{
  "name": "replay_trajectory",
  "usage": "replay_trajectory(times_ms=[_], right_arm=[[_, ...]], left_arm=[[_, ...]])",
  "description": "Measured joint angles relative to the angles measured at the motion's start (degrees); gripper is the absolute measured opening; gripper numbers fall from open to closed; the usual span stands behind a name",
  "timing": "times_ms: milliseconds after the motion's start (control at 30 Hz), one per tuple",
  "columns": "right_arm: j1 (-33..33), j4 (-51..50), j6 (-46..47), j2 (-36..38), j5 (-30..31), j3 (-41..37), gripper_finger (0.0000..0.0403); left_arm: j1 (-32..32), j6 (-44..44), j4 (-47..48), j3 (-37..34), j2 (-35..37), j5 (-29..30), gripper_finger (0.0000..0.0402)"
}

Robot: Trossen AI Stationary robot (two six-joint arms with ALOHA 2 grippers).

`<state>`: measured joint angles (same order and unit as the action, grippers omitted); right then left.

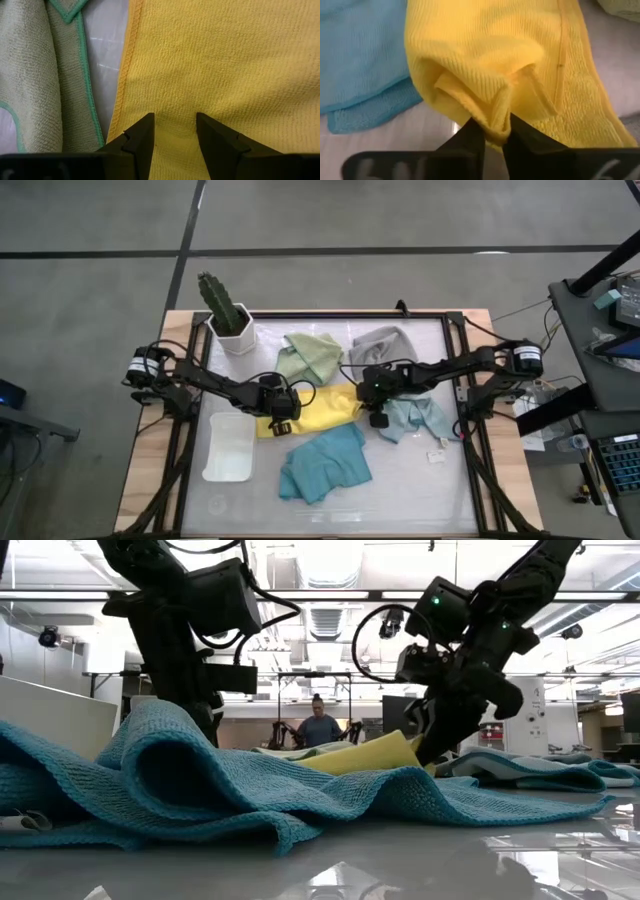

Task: Fold microfiber towels
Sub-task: Fold the yellow microfiber towel

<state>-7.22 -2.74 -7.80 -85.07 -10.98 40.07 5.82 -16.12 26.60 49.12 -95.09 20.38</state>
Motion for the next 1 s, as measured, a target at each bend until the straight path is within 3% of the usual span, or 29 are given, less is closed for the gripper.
replay_trajectory(times_ms=[267,433,667,1000], right_arm=[[0.1,-1.3,2.1,0.7,0.4,0.1,0.0013],[0.1,-8.2,1.2,2.0,0.5,0.5,0.0012],[0.5,-20.3,2.2,7.4,-0.2,0.5,0.0015],[0.6,-22.2,9.9,15.7,-3.0,0.5,0.0015]], left_arm=[[0.0,0.0,0.4,0.0,-0.2,0.0,0.0134],[-0.1,-0.1,0.7,0.0,-0.2,0.0,0.0134],[-0.2,-0.1,1.2,0.0,-0.3,0.2,0.0134],[-0.2,0.0,1.4,0.2,0.3,-0.4,0.0134]])
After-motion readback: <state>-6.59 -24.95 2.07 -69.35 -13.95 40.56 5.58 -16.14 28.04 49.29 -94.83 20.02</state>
